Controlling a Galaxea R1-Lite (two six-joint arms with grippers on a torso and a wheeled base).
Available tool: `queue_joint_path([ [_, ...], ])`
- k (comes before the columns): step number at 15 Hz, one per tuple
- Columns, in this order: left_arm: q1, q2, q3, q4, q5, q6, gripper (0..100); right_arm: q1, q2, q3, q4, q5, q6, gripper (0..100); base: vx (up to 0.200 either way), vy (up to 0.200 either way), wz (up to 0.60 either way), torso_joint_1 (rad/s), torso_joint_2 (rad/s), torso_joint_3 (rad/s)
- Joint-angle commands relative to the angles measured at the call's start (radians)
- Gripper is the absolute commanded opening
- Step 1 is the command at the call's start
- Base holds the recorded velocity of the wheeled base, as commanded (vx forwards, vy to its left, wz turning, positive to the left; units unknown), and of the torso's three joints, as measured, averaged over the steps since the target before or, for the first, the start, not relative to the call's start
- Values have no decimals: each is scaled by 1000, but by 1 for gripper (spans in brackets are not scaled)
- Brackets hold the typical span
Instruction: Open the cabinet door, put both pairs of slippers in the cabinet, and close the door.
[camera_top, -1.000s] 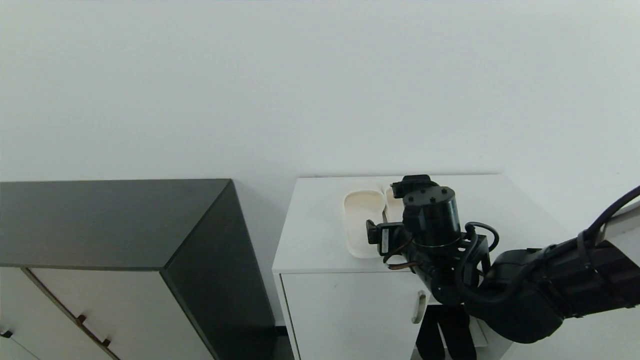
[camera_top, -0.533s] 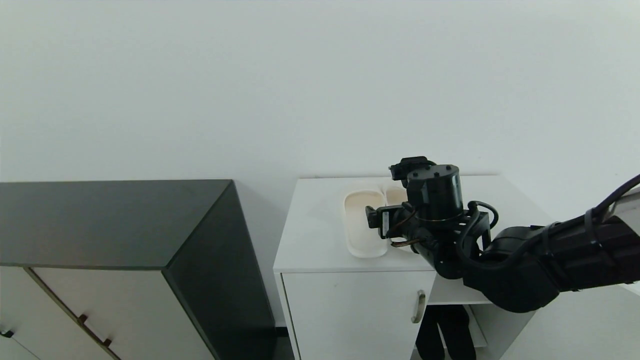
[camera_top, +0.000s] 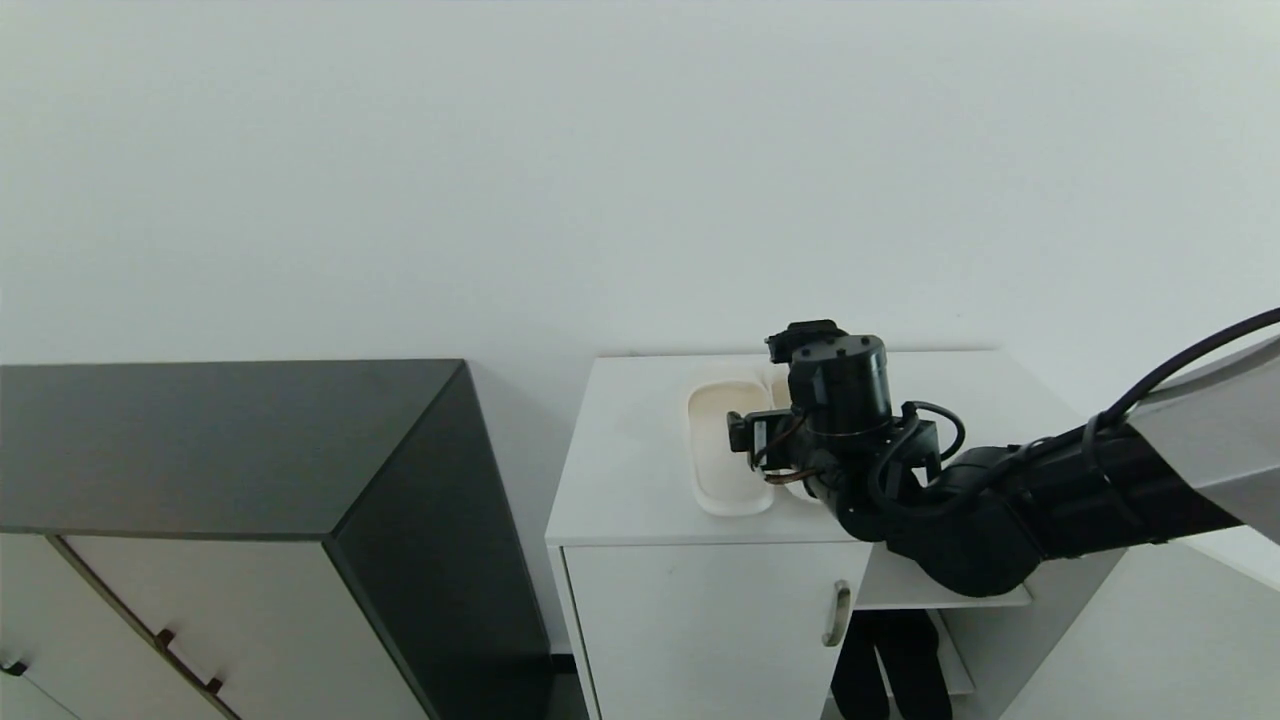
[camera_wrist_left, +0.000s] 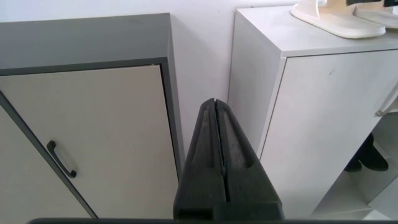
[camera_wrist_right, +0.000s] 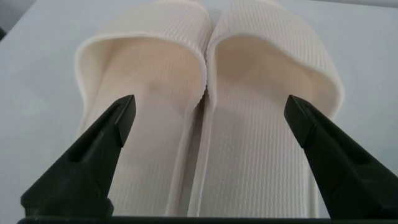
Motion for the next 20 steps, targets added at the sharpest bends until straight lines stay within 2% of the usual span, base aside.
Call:
queue_joint_path([
  [1,0,1,0,0,0,0,0,-7,62,-43,1,0,0,100,0,0,0,0,0,0],
  [8,0,1,0,0,0,0,0,-59,168,-199,3,5,-17,100,0,0,0,0,0,0],
  [14,0,1,0,0,0,0,0,-80,205,-262,4,23,-52,100,0,0,0,0,0,0],
  [15,0,1,0,0,0,0,0,-80,208,-270,4,23,-58,0,0,0,0,0,0,0],
  [20,0,1,0,0,0,0,0,-80,208,-271,4,20,-78,0,0,0,0,0,0,0],
])
